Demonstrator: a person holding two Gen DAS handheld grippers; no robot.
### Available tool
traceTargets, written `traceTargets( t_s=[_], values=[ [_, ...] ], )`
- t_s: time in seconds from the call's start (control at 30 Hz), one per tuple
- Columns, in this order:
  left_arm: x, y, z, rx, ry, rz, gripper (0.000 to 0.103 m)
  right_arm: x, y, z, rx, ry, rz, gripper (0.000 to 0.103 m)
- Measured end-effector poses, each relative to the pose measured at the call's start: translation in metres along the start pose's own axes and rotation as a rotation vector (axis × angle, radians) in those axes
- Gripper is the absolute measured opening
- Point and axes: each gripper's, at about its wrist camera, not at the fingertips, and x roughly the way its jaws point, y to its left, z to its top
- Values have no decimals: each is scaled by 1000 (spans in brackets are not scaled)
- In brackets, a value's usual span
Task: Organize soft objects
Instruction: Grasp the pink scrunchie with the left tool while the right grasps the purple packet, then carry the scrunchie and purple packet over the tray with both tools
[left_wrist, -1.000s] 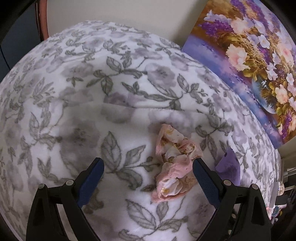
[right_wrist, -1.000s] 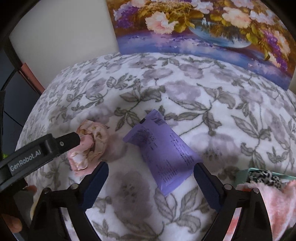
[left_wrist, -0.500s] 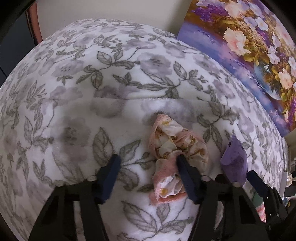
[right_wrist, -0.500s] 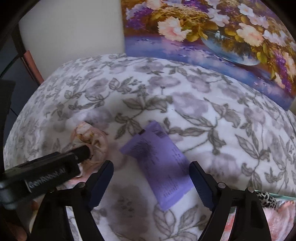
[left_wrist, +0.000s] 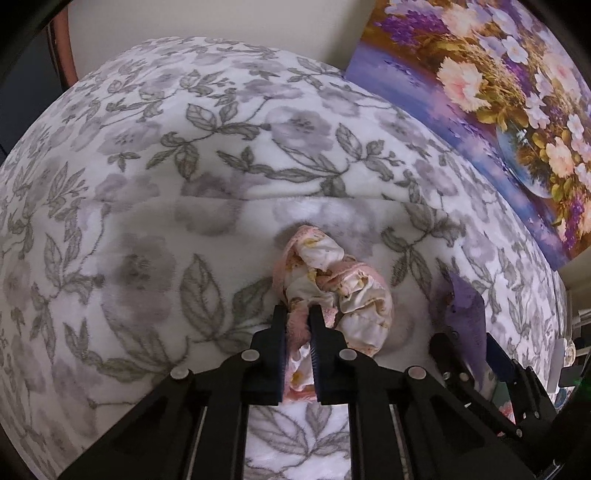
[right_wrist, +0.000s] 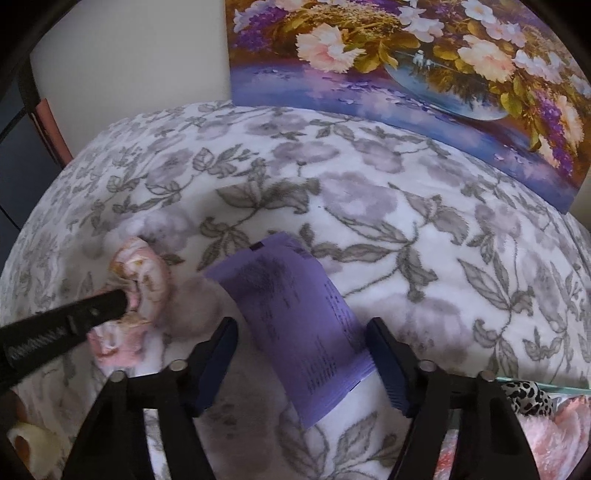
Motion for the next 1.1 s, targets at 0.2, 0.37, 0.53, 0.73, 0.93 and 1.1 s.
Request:
traceTargets(
  t_s=[0.2,0.37,0.53,0.73,0.93,1.1],
  values=[
    [1,1,0,1,4,3,12,-2,-9,0,23,-8,-44,38],
    [-6,1,-1,3,-2,5,11,-5,-15,0,41,-9,-54,22],
    [-18,0,0,7,-20,3,11,-15,-20,1,65,-10,-37,9],
    [-41,-8,-4,30,-58,-7,9,-38,-15,4,51,-30,-20,8],
    [-69,-14,-14,61,-109,-26,8,-71,-11,3,52,-58,-6,8],
    [-96,-17,-25,80,-149,-53,8,-102,-9,-4,34,-77,-20,8]
  ],
)
